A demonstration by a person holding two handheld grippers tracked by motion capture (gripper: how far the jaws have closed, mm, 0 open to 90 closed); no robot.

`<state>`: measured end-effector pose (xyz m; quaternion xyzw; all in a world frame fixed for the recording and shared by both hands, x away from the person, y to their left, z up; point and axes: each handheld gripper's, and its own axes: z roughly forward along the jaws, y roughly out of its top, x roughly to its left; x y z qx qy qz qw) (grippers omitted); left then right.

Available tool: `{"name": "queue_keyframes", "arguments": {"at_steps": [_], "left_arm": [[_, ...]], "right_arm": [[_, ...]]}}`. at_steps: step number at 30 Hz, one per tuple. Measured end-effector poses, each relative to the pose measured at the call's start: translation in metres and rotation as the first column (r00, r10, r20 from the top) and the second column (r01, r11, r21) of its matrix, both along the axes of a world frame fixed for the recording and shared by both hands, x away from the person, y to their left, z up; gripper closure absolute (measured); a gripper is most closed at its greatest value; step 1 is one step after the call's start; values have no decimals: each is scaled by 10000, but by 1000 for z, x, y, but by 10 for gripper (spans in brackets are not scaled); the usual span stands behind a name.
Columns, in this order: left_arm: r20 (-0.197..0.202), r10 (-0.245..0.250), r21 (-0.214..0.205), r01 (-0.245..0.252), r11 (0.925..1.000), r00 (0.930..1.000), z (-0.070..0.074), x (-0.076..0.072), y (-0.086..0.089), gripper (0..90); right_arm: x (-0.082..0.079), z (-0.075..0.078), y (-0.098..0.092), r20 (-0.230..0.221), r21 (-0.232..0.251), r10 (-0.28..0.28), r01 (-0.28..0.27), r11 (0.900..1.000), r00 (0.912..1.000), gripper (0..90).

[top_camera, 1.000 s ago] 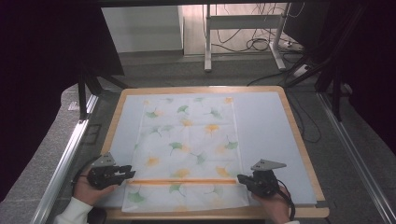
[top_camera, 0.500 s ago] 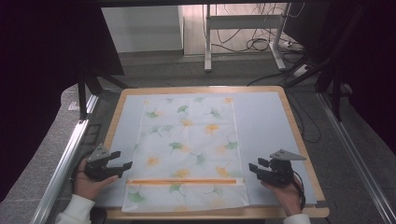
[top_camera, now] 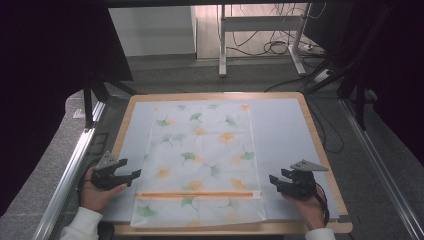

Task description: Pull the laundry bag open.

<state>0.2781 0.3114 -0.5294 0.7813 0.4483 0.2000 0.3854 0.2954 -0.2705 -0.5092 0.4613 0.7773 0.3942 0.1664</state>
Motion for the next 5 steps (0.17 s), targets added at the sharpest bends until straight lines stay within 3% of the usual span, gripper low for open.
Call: {"name": "queue_keyframes", "arguments": {"at_steps": [5], "left_arm": [[-37,-22,62,22,10000,10000,0,0,0,266]], "right_arm": [[0,-1,1,-17,-128,-12,12,9999,10000,410]]}}
